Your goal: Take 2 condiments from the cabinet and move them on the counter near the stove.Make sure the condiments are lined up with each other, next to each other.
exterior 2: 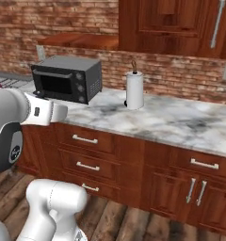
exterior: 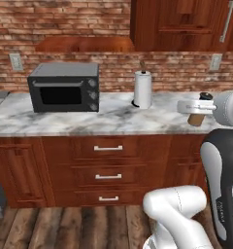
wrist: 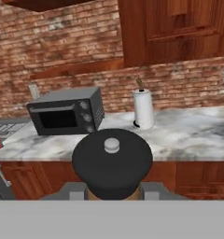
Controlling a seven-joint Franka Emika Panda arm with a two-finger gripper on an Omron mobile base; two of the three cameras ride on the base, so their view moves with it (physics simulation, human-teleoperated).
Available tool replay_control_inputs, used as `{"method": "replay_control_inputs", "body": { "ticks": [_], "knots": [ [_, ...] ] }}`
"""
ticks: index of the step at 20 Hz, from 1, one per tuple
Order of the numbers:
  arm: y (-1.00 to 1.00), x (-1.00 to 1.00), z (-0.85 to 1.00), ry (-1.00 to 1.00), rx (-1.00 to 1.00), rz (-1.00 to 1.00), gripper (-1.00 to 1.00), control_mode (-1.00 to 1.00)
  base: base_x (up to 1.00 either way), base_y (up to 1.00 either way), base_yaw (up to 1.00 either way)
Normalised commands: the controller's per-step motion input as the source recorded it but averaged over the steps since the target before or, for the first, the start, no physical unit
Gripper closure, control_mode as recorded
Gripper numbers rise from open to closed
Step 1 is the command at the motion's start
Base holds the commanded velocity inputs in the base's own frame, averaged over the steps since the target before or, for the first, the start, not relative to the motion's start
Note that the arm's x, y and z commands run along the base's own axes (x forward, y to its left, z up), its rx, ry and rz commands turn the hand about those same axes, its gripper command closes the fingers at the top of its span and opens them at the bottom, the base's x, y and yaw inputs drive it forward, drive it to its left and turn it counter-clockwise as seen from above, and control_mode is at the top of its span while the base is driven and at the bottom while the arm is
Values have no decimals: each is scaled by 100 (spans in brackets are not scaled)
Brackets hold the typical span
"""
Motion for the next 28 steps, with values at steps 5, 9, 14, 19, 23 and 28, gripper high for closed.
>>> {"method": "replay_control_inputs", "body": {
  "ticks": [5, 9, 14, 19, 23, 28],
  "knots": [
    [0, 0, 0, 0, 0, 0, 100, 100, 0, 100, 0],
    [0, 0, 0, 0, 0, 0, 100, 100, 0, 100, 0],
    [0, 0, 0, 0, 0, 0, 100, 100, 0, 100, 0],
    [0, 0, 0, 0, 0, 0, 100, 100, 6, 100, 0],
    [0, 0, 0, 0, 0, 0, 100, 100, 18, 100, 0],
    [0, 0, 0, 0, 0, 0, 100, 100, 31, 100, 0]
  ]
}}
